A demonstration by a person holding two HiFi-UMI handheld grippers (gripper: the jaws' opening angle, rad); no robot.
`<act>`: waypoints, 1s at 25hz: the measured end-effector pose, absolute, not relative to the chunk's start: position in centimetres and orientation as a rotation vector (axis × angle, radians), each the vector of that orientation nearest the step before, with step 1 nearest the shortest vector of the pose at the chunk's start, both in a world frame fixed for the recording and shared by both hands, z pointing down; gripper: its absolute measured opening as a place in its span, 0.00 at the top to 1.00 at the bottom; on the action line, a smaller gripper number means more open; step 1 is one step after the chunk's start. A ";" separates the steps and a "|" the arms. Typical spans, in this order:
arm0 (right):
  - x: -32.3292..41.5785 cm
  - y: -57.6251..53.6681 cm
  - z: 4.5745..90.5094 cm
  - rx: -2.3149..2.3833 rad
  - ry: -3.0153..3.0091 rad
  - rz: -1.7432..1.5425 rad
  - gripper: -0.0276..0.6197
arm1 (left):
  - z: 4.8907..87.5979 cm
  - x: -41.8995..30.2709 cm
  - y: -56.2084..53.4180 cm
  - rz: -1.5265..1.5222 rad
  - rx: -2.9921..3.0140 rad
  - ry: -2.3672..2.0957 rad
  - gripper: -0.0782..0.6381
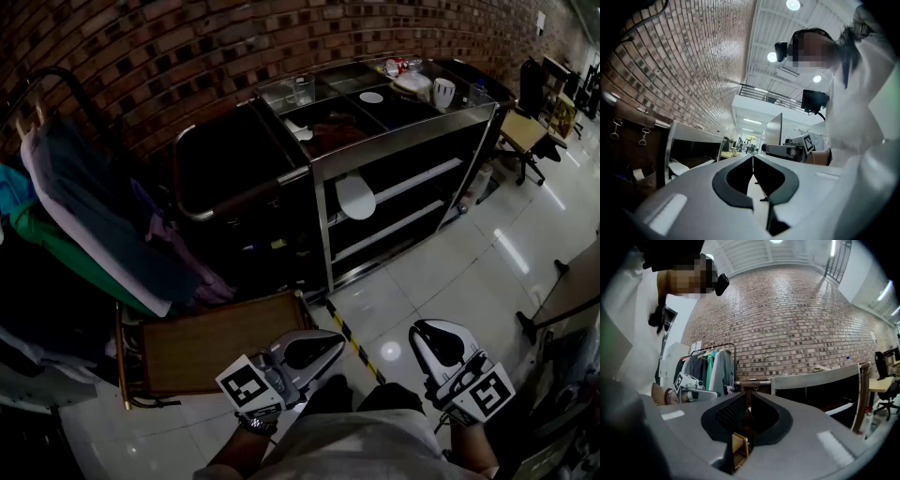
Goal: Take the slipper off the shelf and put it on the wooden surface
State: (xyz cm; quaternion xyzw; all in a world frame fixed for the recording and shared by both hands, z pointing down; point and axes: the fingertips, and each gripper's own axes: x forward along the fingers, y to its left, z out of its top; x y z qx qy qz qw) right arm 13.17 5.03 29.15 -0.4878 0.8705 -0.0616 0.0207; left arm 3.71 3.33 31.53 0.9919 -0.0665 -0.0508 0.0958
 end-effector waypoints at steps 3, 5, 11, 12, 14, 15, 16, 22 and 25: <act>14.4 1.7 30.5 -1.519 2.756 -0.105 0.91 | 31.3 4.4 0.3 -0.213 2.941 -0.183 0.89; 15.1 -0.6 31.5 -1.553 2.729 -0.174 0.91 | 32.0 4.5 -1.7 -0.206 2.932 -0.186 0.89; 16.4 -6.4 34.0 -1.496 2.776 -0.205 0.85 | 32.4 4.6 -6.5 -0.246 2.936 -0.250 0.89; 16.7 -7.5 34.6 -1.485 2.793 -0.198 0.85 | 32.0 4.7 -7.3 -0.267 2.947 -0.278 0.89; 17.5 -10.2 35.8 -1.465 2.822 -0.218 0.85 | 31.6 4.7 -9.4 -0.298 2.952 -0.350 0.89; 17.9 -11.7 36.5 -1.458 2.835 -0.239 0.85 | 31.5 4.8 -10.6 -0.303 2.944 -0.386 0.89; 18.4 -13.3 37.4 -1.455 2.844 -0.264 0.85 | 31.7 4.9 -11.7 -0.300 2.934 -0.419 0.89; 23.3 -23.9 44.4 -1.562 2.893 -0.413 0.85 | 32.4 7.6 -16.8 -0.289 2.909 -0.506 0.89; 24.9 -28.2 48.4 -1.570 2.890 -0.552 0.80 | 33.1 9.0 -19.5 -0.282 2.886 -0.532 0.89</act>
